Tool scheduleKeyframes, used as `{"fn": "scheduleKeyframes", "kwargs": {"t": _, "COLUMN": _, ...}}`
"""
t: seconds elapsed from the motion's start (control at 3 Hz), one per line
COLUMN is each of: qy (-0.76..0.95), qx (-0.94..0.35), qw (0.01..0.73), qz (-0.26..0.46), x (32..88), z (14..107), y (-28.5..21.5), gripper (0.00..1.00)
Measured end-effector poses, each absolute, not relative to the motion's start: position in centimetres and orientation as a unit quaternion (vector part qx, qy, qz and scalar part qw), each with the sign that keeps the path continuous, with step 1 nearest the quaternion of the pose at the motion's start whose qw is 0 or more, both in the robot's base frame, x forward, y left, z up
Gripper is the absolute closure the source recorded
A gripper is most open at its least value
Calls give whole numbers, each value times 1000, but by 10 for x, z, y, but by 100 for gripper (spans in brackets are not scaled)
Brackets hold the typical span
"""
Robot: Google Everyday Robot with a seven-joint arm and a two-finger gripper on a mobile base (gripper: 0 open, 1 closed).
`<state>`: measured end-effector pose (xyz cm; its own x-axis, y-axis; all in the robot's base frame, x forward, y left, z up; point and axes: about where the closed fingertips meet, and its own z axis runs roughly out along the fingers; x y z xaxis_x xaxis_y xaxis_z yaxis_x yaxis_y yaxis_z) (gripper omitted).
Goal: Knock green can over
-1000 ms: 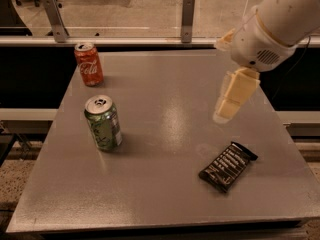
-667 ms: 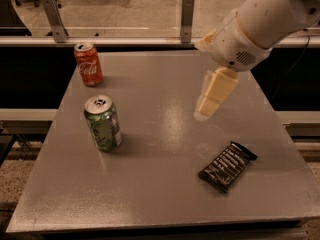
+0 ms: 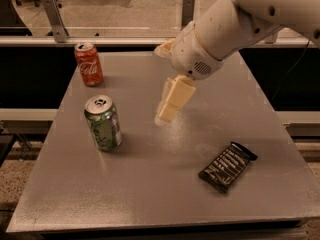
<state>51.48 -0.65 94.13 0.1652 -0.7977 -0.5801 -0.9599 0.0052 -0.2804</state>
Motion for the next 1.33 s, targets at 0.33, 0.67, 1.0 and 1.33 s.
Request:
{"fn": "scheduleKeyframes", "kwargs": {"t": 0.33, "qy": 616, "qx": -703, "qw": 320, "qz": 152, "x": 517, "z": 928, "y": 22, "gripper": 0}}
{"fn": "scheduleKeyframes", "kwargs": {"t": 0.67, "qy": 597, "qx": -714, "qw": 315, "qz": 188, "x": 514, "z": 911, "y": 56, "gripper": 0}}
{"fn": "scheduleKeyframes", "kwargs": {"t": 1.0, "qy": 585, "qx": -720, "qw": 312, "qz": 205, "x": 509, "z": 905, "y": 73, "gripper": 0}}
{"fn": "scheduleKeyframes", "kwargs": {"t": 1.33, "qy": 573, "qx": -725, "qw": 311, "qz": 221, "x": 499, "z": 899, "y": 91, "gripper": 0}}
